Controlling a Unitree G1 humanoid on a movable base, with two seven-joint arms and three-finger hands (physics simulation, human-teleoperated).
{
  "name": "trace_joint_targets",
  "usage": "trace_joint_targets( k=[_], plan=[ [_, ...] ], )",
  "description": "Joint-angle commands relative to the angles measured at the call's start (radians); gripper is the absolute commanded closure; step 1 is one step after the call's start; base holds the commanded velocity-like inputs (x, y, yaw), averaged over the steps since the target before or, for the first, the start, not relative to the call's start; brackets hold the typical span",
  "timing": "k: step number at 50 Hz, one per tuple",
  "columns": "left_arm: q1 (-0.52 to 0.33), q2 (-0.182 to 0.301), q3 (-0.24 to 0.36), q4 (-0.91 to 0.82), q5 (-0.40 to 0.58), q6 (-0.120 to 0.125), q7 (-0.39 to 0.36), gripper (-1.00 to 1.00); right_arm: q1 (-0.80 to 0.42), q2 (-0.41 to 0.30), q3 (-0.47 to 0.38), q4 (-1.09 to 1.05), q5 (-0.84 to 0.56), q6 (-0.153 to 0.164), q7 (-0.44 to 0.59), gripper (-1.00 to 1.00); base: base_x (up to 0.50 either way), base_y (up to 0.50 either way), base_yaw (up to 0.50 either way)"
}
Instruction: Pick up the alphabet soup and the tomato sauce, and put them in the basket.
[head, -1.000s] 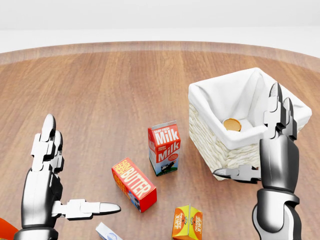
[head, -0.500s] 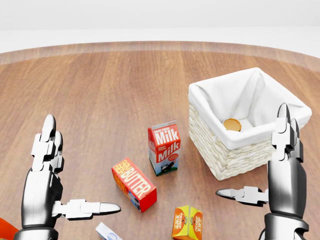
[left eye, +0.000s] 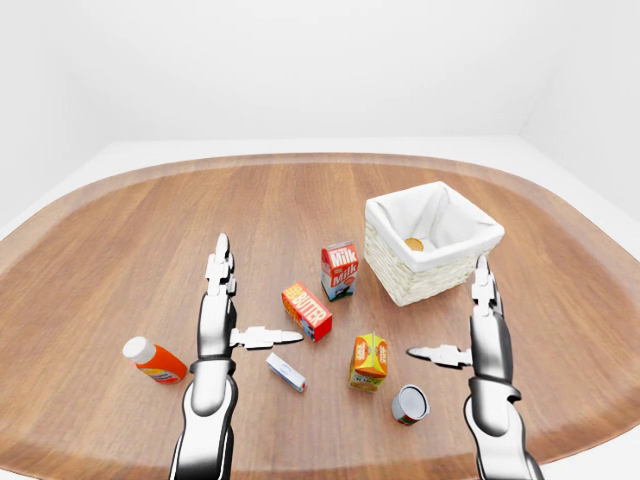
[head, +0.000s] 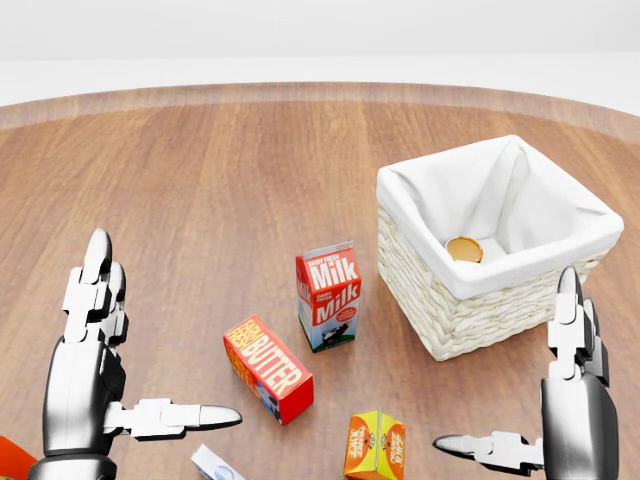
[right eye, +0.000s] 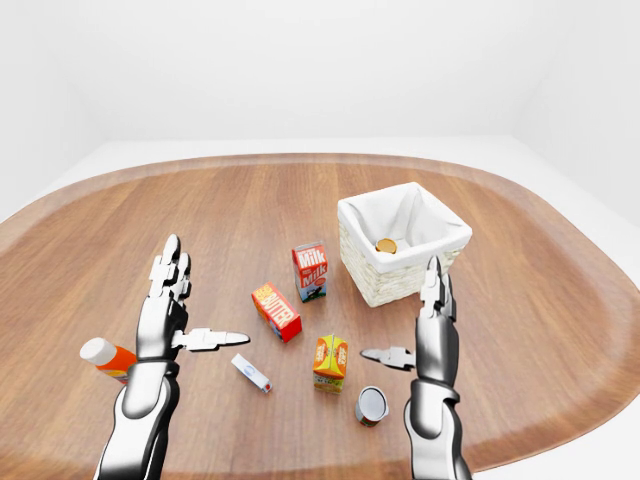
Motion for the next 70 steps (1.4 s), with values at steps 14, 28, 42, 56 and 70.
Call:
trace_joint_targets(
  k=[14,28,42,56,70],
  plan=[
    [0.000,0.000,0.004,-0.001,-0.006,0.000,0.002,-1.00,0.159,0.046,0.003,-0.090,0.036,0.000,0.045,-1.00,0.00,0.00,0.00],
    [0.000,0.000,0.004,-0.001,-0.006,0.000,0.002,-1.00,0.231,0.064,0.014,-0.098,0.044,0.000,0.056,-1.00,0.00,0.00,0.00],
    [0.000,0.000,0.004,-0.001,-0.006,0.000,0.002,-1.00,0.290,0.077,0.013,-0.056,0.035,0.000,0.048,-1.00,0.00,0.00,0.00],
    [0.000,0.000,0.004,-0.001,-0.006,0.000,0.002,-1.00,0.307,0.085,0.017,0.050,-0.037,0.000,-0.006,-1.00,0.00,0.00,0.00],
    [0.000,0.000,0.004,-0.001,-0.006,0.000,0.002,-1.00,0.297,0.066,0.046,0.123,-0.129,0.000,-0.094,-1.00,0.00,0.00,0.00]
  ],
)
